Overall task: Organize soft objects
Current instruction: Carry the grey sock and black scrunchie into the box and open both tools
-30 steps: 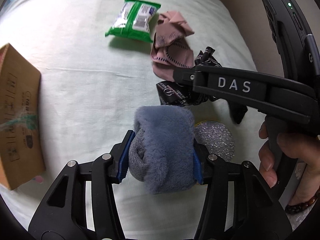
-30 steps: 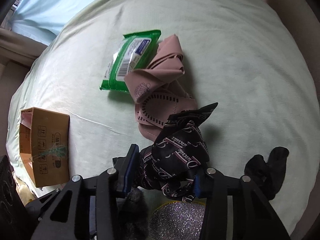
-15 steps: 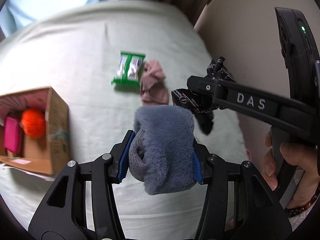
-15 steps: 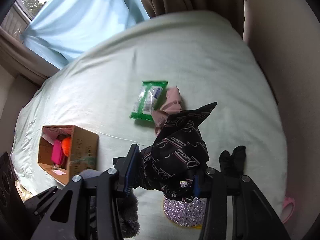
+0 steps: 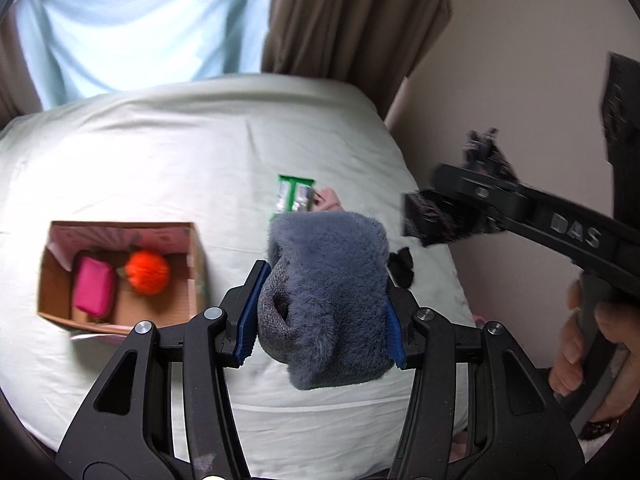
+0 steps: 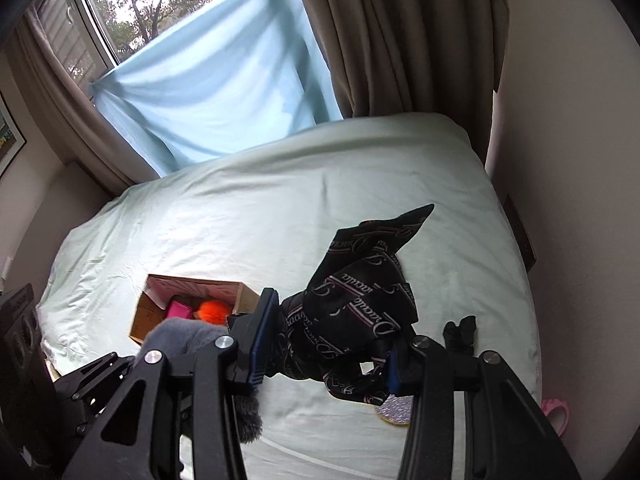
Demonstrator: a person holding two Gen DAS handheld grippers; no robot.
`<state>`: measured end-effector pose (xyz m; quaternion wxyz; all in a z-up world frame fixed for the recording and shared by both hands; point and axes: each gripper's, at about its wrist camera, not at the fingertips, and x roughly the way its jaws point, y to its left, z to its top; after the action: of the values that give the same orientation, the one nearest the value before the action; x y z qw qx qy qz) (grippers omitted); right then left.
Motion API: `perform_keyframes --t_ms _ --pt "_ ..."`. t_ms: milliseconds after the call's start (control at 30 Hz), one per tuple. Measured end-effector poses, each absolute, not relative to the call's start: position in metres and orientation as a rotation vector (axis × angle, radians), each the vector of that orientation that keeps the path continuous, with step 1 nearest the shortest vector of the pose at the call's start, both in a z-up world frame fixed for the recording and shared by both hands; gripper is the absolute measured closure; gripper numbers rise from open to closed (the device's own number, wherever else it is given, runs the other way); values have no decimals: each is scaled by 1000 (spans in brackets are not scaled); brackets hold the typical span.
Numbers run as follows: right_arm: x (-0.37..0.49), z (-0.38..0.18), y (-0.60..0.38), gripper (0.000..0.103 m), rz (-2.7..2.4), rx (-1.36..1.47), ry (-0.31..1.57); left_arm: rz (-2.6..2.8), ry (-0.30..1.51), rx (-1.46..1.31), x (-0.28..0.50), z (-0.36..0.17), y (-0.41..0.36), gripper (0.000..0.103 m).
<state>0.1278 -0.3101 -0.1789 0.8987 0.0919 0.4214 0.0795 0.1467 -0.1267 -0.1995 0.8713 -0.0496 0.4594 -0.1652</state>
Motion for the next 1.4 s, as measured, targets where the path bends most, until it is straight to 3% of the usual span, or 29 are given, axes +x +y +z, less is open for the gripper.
perform_keyframes --t_ms 333,700,1000,1400 --pt "98 -138 -207 62 187 158 800 -281 917 -143 141 -163 0 56" --pt "123 -162 -69 62 195 190 855 -215 950 -123 174 -169 151 56" --pt "158 -212 -12 62 183 177 961 -181 1057 -99 214 -227 214 56" --pt "210 -299 9 62 204 141 1173 -140 1216 -97 270 -317 214 56"
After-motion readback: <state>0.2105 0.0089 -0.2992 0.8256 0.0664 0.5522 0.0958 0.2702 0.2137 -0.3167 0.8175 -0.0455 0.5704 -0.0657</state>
